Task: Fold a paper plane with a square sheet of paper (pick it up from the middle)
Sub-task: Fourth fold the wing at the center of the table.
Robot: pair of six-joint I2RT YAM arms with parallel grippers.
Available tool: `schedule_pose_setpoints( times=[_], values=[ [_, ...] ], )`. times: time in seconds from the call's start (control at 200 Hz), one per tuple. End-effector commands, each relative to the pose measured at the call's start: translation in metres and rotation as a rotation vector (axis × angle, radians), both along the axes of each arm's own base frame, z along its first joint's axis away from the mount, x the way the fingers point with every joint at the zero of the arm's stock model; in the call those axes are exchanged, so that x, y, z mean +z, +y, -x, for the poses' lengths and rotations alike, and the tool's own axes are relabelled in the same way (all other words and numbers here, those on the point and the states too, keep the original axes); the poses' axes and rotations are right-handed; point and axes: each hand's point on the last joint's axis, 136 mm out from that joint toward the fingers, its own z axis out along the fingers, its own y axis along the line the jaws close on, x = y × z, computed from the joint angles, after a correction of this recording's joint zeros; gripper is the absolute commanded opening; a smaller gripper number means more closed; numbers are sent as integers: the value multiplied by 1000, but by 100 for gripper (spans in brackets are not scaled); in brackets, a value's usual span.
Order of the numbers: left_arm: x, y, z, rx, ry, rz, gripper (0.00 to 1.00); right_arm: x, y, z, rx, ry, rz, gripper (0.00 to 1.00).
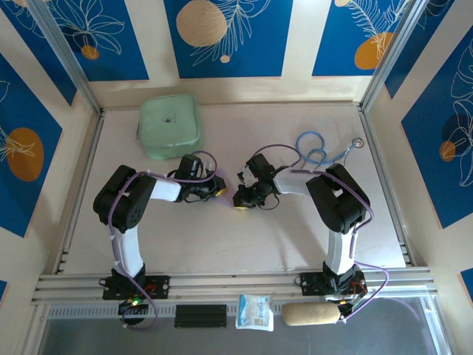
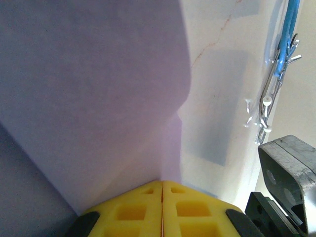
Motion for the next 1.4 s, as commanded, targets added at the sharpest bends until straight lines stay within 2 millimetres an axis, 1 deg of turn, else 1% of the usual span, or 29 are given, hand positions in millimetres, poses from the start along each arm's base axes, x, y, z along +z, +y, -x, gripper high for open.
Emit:
schedule_pose_setpoints(
  times=[0.0,0.335,0.505,0.57,0.655,0.735,0.765,0.81,0.875,1.061,1.241,1.396],
  values=[
    [-27,7,9,17,83,-78,9,-22,-14,17,-13,100,39,11],
    [-31,12,9,12,107,-134,8,-41,-29,32,-22,168,82,11],
    [-37,16,12,15,132,-167,8,-44,-31,36,-22,181,83,11],
    [-37,17,13,14,139,-178,8,-34,-26,31,-28,173,44,11],
    [-39,18,13,14,146,-183,8,-1,-10,14,-35,132,-61,11],
    [-42,19,15,9,153,-193,8,28,4,0,-35,75,-118,12],
    [-42,20,16,8,156,-199,8,35,7,-4,-34,56,-124,12],
    [-43,20,16,6,155,-206,8,39,9,-8,-38,37,-116,12],
    [-44,21,17,4,159,-207,8,36,9,-13,-42,23,-93,11],
    [-45,20,17,3,166,-203,8,20,10,-15,-41,44,-52,9],
    [-45,20,18,3,166,-203,8,3,6,-10,-43,69,-9,8],
    [-44,20,18,4,166,-203,8,-12,-3,-3,-41,91,45,8]
  ],
)
